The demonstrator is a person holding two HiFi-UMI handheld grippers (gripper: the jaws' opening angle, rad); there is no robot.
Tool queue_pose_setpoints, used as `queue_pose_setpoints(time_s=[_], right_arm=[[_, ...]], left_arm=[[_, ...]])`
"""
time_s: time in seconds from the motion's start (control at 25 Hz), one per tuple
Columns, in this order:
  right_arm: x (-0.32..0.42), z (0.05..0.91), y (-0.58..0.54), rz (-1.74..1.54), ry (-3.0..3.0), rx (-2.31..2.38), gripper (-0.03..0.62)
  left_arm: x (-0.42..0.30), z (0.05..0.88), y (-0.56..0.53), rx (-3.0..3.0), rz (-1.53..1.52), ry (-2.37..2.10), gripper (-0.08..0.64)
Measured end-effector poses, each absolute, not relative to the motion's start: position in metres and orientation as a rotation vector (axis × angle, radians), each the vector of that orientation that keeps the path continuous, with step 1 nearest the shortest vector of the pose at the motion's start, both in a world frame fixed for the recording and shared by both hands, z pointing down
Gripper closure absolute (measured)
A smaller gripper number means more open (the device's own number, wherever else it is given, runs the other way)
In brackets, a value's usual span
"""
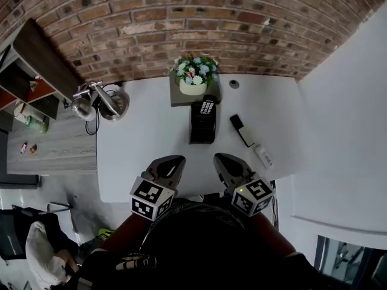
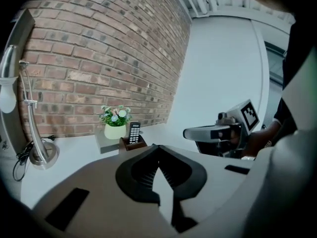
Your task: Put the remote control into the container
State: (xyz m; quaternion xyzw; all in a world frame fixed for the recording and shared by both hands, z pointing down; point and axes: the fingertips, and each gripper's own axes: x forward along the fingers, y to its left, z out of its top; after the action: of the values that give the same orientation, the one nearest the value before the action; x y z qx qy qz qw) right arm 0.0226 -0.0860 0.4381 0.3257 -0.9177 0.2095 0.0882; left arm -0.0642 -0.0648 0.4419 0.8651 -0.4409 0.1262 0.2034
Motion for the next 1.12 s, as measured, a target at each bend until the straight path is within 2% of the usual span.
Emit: queue_pose_setpoints(time_s=[0.4,1.12], right_arm=[[0.035,0.466,-0.056,0.586,-2.596,1.071,0.583],[0.082,0.495,-0.083,0.671,-2.529,1.091,0.583]], left_arm=[[-0.018,0.453,-0.052,2.511,0.393,-0.970,0.555],[0.001,0.495,-0.064,2.316,0.557,-1.014,0.555]])
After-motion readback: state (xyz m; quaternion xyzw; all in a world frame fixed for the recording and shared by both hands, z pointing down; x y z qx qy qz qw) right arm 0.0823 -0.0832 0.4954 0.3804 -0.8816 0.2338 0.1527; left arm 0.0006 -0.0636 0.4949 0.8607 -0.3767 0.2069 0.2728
